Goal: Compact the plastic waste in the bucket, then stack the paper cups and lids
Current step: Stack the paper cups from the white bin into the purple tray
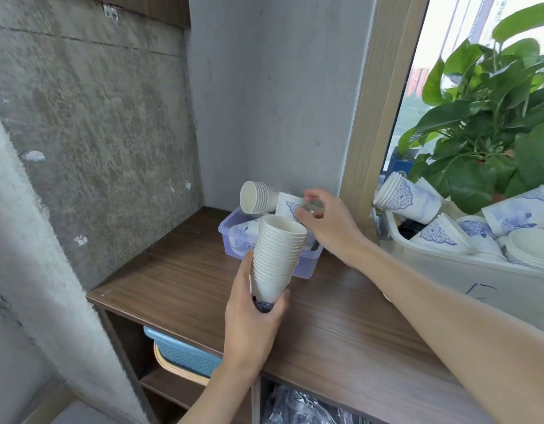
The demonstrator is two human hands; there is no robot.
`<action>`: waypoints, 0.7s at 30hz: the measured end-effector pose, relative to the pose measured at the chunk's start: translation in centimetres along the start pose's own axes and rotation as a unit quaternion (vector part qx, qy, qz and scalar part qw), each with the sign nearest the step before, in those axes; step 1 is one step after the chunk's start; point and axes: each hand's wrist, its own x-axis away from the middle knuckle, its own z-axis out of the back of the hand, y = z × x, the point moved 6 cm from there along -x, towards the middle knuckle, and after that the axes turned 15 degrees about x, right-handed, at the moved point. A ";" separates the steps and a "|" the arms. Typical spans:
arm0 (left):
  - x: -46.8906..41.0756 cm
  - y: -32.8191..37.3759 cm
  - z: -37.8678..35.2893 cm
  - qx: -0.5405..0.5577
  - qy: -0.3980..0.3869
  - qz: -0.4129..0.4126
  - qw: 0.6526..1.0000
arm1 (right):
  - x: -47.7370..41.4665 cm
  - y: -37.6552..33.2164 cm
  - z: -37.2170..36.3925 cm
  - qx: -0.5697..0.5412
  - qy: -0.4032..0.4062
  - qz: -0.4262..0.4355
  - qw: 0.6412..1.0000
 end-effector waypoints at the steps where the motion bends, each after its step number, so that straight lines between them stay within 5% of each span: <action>1: 0.0 -0.1 0.1 -0.001 0.011 -0.001 1.000 | -0.8 0.1 -0.4 0.009 0.003 -0.002 1.000; 11: -0.3 -0.4 0.3 0.012 0.020 0.007 1.000 | -3.5 1.1 -1.6 0.063 0.058 -0.032 0.996; 21: -0.2 0.1 0.2 0.016 0.003 0.019 1.000 | 0.3 -2.2 5.2 -0.053 0.142 0.029 0.988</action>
